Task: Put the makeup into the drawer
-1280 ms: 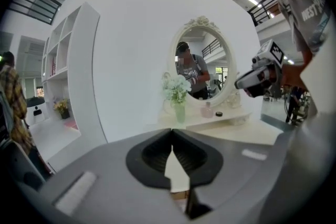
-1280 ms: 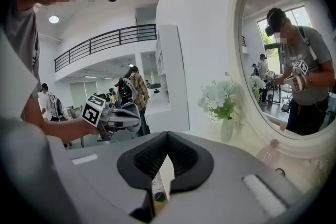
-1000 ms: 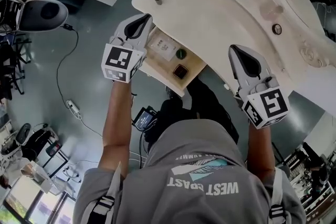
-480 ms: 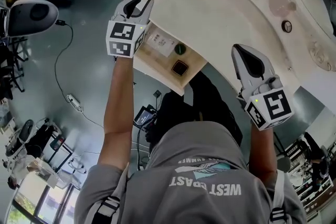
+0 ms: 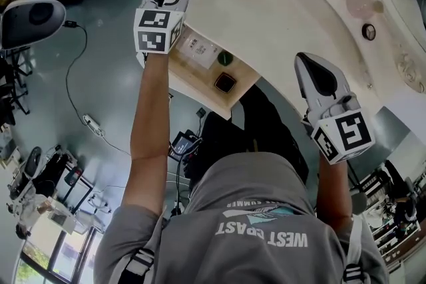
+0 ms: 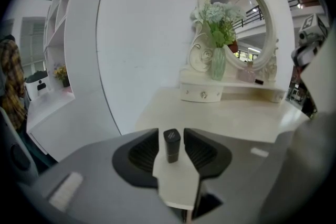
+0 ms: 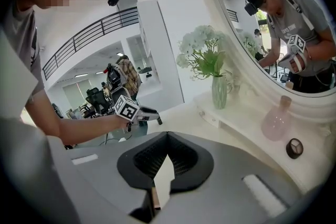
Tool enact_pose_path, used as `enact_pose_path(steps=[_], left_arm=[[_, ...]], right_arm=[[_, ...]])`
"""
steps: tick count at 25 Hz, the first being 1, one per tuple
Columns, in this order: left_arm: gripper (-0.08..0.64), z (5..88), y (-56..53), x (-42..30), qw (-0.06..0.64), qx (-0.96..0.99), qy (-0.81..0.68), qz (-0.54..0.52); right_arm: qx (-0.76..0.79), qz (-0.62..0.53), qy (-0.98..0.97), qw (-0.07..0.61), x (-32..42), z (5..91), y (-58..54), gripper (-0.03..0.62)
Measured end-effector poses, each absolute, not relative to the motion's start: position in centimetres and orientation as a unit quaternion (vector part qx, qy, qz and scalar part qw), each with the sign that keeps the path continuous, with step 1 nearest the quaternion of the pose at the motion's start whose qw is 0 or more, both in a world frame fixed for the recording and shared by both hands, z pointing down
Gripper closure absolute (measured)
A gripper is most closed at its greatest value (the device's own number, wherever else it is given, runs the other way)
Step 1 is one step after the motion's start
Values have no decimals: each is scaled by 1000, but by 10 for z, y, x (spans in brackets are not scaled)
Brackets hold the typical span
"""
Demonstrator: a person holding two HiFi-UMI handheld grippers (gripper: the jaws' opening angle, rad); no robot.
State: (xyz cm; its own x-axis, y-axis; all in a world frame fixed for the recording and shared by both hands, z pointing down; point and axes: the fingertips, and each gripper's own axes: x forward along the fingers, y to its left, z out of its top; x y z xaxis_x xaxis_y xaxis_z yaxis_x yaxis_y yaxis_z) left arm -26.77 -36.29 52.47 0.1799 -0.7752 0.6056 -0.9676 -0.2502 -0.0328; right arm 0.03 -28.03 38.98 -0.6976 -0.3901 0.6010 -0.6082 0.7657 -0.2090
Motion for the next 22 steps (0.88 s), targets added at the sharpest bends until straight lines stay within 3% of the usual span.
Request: enact_pose_path(steps=[5,22], left_arm=[[469,528,-363,-272,189,746,-583,260],[472,506,-315,-261,174,775,-551,256]], right_arm=[[277,200,-899,276,-2,392,-283,591],[263,196,-905,270,-24,392,-264,591]])
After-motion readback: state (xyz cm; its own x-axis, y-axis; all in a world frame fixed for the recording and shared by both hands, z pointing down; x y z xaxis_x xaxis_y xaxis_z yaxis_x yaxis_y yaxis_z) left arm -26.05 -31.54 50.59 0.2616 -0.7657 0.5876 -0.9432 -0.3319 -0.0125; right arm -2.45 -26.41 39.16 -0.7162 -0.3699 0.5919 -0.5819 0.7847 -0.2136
